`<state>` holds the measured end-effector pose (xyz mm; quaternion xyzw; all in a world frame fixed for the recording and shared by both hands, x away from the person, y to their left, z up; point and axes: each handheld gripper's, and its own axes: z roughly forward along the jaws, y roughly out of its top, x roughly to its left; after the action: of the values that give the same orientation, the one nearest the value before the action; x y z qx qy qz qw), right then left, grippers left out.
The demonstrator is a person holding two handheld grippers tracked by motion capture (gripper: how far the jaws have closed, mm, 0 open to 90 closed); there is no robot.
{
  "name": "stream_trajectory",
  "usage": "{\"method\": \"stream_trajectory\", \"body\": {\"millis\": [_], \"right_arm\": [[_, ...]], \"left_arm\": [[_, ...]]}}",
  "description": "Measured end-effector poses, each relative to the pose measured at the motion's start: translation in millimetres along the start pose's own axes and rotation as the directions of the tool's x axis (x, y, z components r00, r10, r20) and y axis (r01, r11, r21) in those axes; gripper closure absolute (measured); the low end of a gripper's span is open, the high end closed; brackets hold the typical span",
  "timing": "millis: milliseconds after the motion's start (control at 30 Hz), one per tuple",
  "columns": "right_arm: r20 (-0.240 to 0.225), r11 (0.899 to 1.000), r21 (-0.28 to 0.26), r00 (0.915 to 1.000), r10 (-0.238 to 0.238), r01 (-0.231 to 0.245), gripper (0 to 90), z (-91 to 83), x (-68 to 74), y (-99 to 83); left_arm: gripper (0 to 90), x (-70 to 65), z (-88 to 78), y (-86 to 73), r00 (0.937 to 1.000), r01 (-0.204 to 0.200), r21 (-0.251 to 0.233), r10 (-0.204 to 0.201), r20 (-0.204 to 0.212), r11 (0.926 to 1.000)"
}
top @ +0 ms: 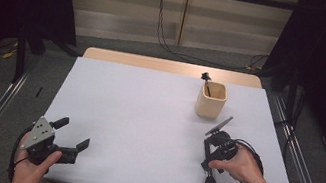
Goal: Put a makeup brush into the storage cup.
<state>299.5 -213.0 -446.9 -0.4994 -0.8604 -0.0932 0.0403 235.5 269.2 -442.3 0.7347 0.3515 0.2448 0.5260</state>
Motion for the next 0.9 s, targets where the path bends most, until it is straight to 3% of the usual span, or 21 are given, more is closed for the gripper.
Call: {"method": "stream_trajectory", "body": {"millis": [267, 633, 900], "right_arm": [[0.037, 1.000, -0.004, 0.9992, 0.015, -0.015, 72.0, -0.1, -1.6, -0.6], [0.008, 0.999, -0.028, 0.9991, 0.042, -0.042, 73.0, -1.7, -6.1, -3.2], [-0.011, 0.993, -0.096, 0.9977, 0.066, -0.067, 73.1, -10.9, -11.5, -10.4]], "left_arm": [[2.8, -0.4, 0.0, -0.2, 1.0000, -0.002, 0.002, 0.002, 0.003, 1.0000], [2.8, 0.6, 0.0, -0.5, 1.0000, 0.001, 0.005, -0.001, -0.002, 1.0000], [2.8, -0.2, -0.3, -0.3, 1.0000, 0.000, 0.004, 0.000, 0.004, 1.0000]]}}
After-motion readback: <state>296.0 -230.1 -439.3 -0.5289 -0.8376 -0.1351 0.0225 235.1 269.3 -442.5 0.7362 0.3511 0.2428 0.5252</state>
